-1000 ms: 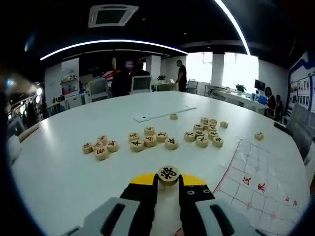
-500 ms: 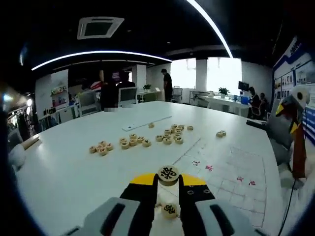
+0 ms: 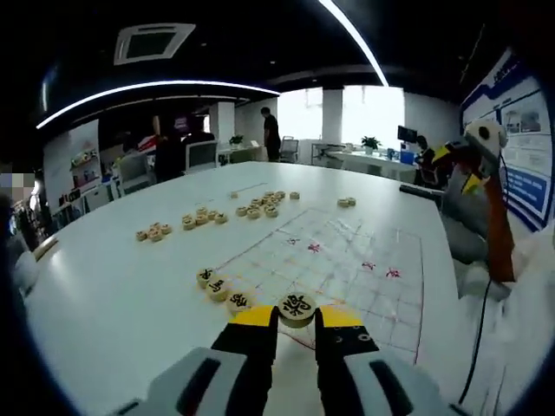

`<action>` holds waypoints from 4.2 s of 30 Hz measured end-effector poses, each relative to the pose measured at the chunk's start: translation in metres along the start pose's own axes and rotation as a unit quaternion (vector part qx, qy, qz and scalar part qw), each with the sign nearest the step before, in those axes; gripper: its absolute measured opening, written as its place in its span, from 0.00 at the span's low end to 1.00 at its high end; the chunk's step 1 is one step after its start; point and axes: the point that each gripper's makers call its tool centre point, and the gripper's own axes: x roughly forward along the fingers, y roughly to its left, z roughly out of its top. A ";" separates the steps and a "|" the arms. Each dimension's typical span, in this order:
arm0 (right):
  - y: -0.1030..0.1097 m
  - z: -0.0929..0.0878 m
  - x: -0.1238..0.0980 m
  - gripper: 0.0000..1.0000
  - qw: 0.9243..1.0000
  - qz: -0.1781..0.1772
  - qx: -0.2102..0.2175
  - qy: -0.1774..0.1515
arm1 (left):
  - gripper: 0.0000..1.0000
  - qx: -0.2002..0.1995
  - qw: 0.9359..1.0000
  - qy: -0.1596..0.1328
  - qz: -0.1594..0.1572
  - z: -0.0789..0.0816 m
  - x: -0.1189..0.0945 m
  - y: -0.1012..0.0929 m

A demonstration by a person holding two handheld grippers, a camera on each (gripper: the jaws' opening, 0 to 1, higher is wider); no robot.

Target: Pick up the chess pieces one by one and place each piece onto its starting position on the chessboard, setting the pieces on their correct points until all the chess pieces are arranged in the starting layout

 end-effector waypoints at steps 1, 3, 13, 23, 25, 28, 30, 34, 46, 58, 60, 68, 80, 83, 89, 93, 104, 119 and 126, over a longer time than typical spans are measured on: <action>-0.001 -0.001 0.000 0.39 1.000 -0.001 0.001 0.001 | 0.19 0.000 1.000 0.003 -0.001 -0.003 0.001 0.000; -0.002 -0.002 0.000 0.39 1.000 -0.003 0.002 0.002 | 0.19 -0.001 1.000 0.010 -0.001 -0.007 0.004 0.000; 0.003 -0.002 0.002 0.39 1.000 0.003 0.000 0.002 | 0.20 -0.021 0.999 0.032 0.006 -0.024 0.014 0.007; 0.003 -0.003 0.003 0.39 1.000 0.004 -0.001 0.005 | 0.20 -0.036 0.999 0.034 0.001 -0.031 0.015 0.011; 0.003 -0.003 0.003 0.39 1.000 0.004 0.000 0.004 | 0.20 -0.036 0.999 0.033 0.001 -0.031 0.015 0.011; 0.004 -0.003 0.003 0.39 1.000 0.005 0.000 0.004 | 0.20 -0.036 0.999 0.032 -0.002 -0.032 0.016 0.011; 0.003 -0.003 0.003 0.39 1.000 0.003 0.000 0.005 | 0.25 -0.035 0.999 0.032 -0.006 -0.031 0.016 0.010; 0.005 -0.003 0.003 0.39 1.000 0.007 -0.002 0.004 | 0.43 -0.027 0.999 0.029 -0.021 -0.031 0.014 0.004; 0.001 -0.004 -0.001 0.39 1.000 -0.002 0.001 0.003 | 0.58 -0.026 0.998 -0.051 0.012 0.014 -0.018 0.022; -0.002 -0.005 -0.002 0.39 1.000 -0.007 0.004 0.005 | 0.56 -0.001 0.998 -0.061 0.024 0.044 -0.003 0.042; -0.002 -0.006 -0.003 0.39 1.000 -0.008 0.005 0.004 | 0.56 -0.003 0.998 -0.061 0.027 0.048 0.004 0.048; -0.006 -0.007 -0.007 0.39 1.000 -0.016 0.010 0.002 | 0.50 0.012 0.998 -0.052 0.031 0.066 0.048 0.055; -0.013 -0.009 -0.013 0.39 1.000 -0.028 0.015 0.000 | 0.38 0.041 0.999 -0.020 0.018 0.090 0.133 0.036; -0.014 -0.009 -0.014 0.39 1.000 -0.028 0.015 -0.002 | 0.30 0.051 0.998 -0.008 0.026 0.093 0.151 0.035; -0.015 -0.010 -0.015 0.39 0.999 -0.029 0.017 -0.002 | 0.25 0.017 0.999 -0.014 0.034 0.109 0.198 0.035; -0.017 -0.011 -0.015 0.39 0.999 -0.030 0.017 -0.003 | 0.23 -0.003 0.999 -0.007 0.040 0.108 0.221 0.039; -0.020 -0.010 -0.022 0.39 0.999 -0.037 0.017 -0.008 | 0.23 -0.056 0.996 -0.017 0.070 0.108 0.243 0.067; -0.016 -0.006 -0.015 0.39 1.000 -0.027 0.010 -0.008 | 0.31 0.046 0.996 0.009 0.072 0.112 0.259 0.058; -0.016 -0.007 -0.015 0.39 1.000 -0.024 0.008 -0.007 | 0.20 0.058 0.995 0.023 0.075 0.110 0.258 0.058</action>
